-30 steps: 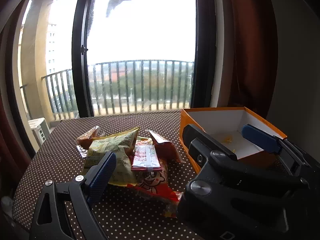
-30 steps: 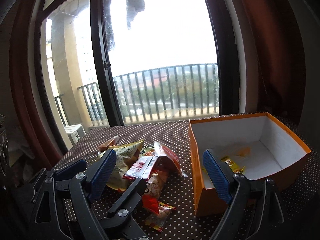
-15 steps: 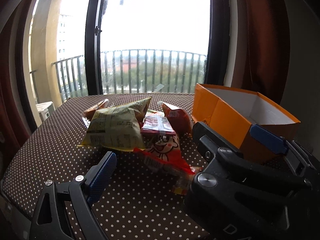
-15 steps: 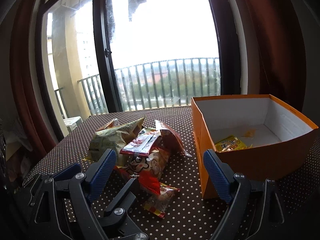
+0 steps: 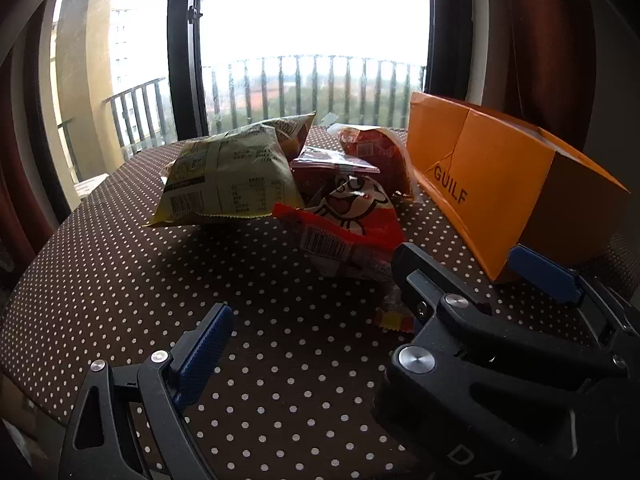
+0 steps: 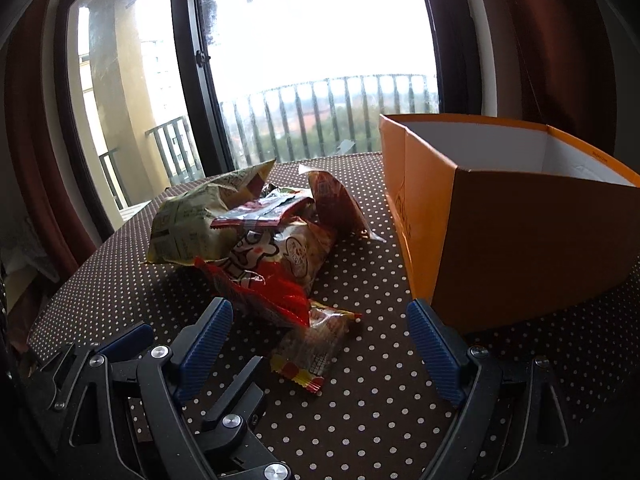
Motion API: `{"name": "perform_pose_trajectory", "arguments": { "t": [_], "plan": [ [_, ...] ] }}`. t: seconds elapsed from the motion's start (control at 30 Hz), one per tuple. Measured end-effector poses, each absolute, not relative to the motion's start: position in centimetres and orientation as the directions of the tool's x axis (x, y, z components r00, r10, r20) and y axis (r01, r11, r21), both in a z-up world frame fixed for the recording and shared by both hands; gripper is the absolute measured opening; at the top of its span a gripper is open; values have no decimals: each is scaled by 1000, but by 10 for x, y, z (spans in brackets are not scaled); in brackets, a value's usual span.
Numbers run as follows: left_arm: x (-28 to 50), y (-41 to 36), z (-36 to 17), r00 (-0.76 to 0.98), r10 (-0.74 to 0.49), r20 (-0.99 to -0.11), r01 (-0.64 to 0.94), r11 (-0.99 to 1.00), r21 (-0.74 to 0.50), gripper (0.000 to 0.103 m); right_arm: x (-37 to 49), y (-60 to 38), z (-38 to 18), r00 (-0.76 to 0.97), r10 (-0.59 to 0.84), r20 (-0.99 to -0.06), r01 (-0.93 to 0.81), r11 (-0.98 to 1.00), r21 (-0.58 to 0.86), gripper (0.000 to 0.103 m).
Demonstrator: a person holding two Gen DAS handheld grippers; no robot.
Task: Organize snacks
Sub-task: 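Grasp a small clear candy packet with the right gripper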
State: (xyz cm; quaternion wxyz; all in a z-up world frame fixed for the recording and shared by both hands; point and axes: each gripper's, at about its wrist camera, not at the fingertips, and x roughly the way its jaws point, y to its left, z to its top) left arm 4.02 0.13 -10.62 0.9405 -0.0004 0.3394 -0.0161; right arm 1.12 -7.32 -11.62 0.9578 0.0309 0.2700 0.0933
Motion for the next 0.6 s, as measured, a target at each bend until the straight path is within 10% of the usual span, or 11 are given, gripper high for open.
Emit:
{"name": "perform_pose_trajectory", "arguments": {
  "t": [0.6],
  "plan": [
    [64,16,-124,739,66,-671,-39,998,56,98,45,-54,-143,746,186,-639,-174,981,82,57]
  ]
}}
